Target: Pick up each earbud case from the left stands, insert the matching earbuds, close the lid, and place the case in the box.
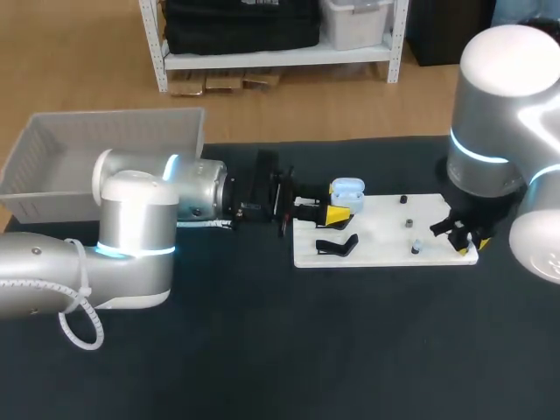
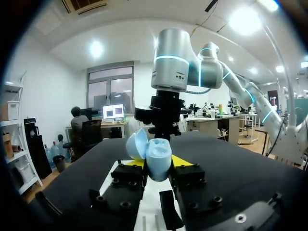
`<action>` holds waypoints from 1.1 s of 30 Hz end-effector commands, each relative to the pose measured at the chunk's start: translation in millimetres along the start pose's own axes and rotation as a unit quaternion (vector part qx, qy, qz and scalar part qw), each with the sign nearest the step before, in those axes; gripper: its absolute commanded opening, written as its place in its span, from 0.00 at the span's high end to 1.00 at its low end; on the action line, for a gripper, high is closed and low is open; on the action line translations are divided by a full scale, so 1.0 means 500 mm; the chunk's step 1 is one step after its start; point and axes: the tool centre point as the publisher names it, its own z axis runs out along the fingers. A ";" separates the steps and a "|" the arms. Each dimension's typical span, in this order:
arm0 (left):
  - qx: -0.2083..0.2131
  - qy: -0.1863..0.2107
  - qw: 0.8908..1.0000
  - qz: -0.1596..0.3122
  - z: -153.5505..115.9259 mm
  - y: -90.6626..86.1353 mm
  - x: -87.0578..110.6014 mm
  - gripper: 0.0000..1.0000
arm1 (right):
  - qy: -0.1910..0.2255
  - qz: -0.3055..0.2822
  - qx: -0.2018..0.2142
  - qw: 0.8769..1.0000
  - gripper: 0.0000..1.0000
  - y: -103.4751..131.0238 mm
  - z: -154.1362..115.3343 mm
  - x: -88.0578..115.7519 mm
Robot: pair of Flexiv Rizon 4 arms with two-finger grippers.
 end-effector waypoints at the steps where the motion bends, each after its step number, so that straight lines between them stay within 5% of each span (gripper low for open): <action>1: -0.001 -0.002 1.000 0.002 0.000 -0.001 0.002 1.00 | -0.006 0.002 0.004 1.000 0.83 0.000 0.000 0.007; 4: -0.001 -0.002 1.000 0.002 0.000 -0.001 0.002 1.00 | -0.006 0.002 0.004 1.000 1.00 -0.001 -0.001 0.007; 17: -0.001 -0.002 1.000 0.002 0.000 -0.001 0.002 1.00 | -0.009 0.000 0.014 1.000 1.00 -0.002 -0.032 0.006; 33: -0.001 -0.002 1.000 0.002 0.000 -0.001 0.002 1.00 | 0.035 0.030 0.023 0.999 1.00 0.050 -0.226 0.004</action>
